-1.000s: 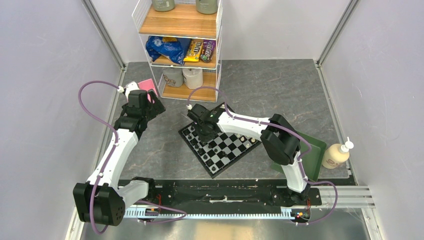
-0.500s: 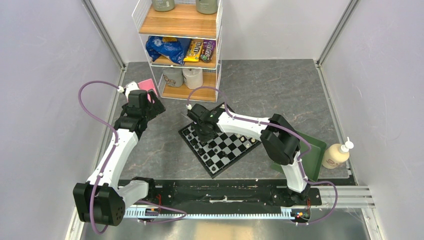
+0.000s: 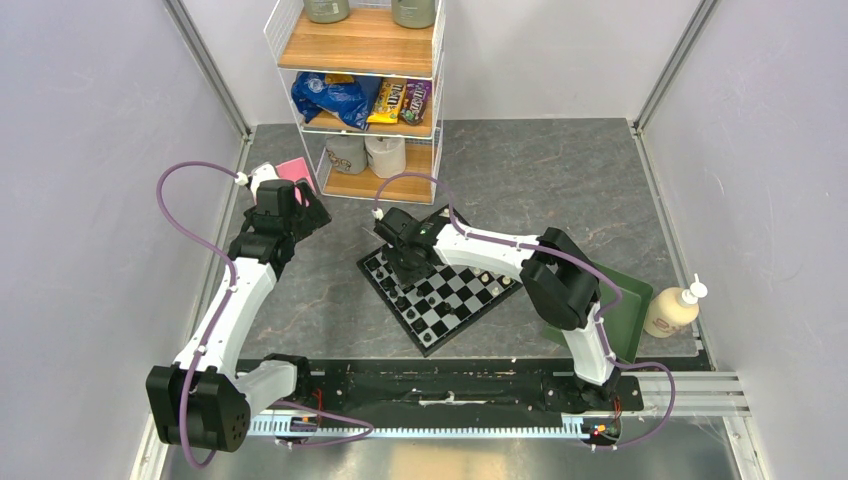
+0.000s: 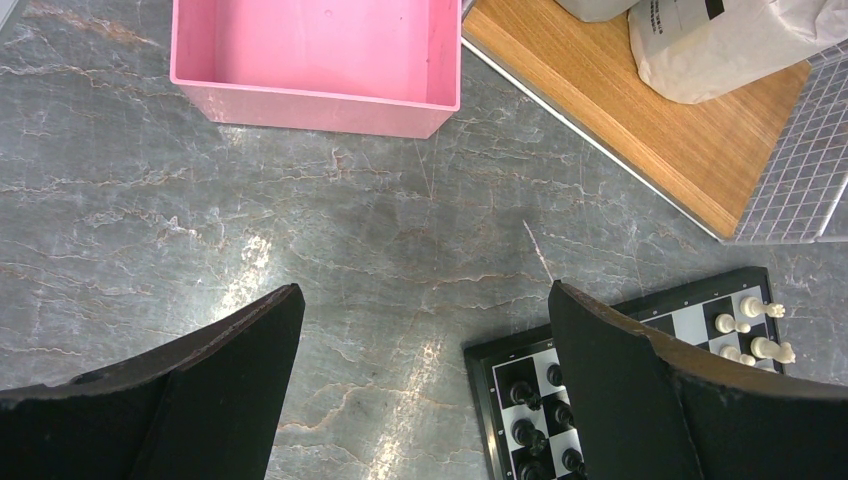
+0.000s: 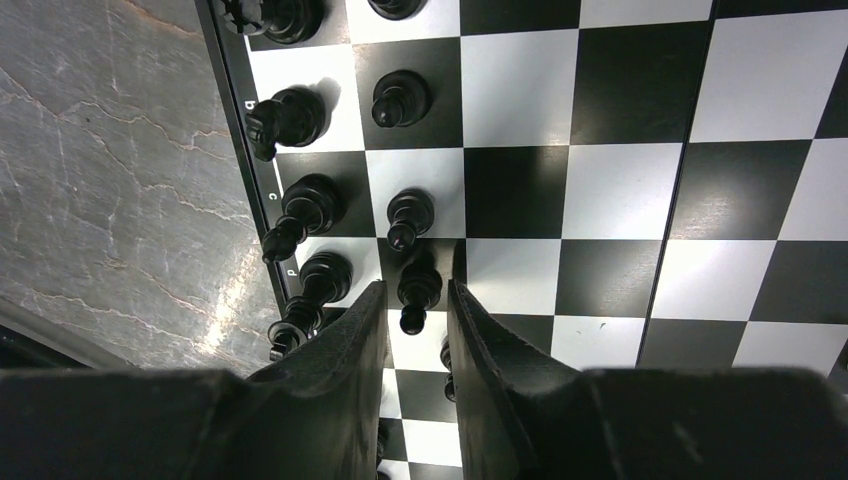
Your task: Set up the chess pieces on the board
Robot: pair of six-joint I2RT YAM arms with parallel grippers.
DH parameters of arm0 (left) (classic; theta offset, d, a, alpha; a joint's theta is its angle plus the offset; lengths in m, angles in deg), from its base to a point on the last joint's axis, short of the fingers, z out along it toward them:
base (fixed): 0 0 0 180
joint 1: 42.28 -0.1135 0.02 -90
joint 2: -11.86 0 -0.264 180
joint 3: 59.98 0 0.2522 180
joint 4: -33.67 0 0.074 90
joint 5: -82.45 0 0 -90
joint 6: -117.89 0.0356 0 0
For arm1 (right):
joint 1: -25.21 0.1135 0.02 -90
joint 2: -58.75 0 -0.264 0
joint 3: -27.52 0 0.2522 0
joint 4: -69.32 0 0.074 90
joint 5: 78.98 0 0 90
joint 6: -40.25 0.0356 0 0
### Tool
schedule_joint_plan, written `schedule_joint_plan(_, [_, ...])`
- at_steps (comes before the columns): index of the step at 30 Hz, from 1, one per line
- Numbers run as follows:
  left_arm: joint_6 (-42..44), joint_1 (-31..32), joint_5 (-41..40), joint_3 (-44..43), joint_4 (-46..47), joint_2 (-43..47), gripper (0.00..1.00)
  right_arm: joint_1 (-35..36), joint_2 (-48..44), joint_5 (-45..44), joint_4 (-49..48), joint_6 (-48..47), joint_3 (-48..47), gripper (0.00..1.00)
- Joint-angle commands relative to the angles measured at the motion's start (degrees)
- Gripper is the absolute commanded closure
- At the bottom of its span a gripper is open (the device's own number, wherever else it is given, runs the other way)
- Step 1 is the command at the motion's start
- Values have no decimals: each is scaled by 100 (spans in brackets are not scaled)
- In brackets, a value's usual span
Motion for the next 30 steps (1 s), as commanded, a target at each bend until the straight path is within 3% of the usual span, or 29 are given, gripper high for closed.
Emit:
schedule_joint_plan(1, [79, -40, 78, -6, 240, 37, 0, -4, -204, -138, -62, -41, -95, 63])
schedule_joint_plan(6, [63, -40, 78, 24, 241, 45, 0, -28, -581, -287, -50, -103, 79, 55])
schedule_joint_plan(14, [66, -35, 102, 51, 240, 65, 0, -64, -1082, -452, -102, -3, 734, 53])
schedule_joint_plan(30, [46, -40, 140, 60, 241, 81, 0, -55, -787, -39, -245, 130, 870, 66])
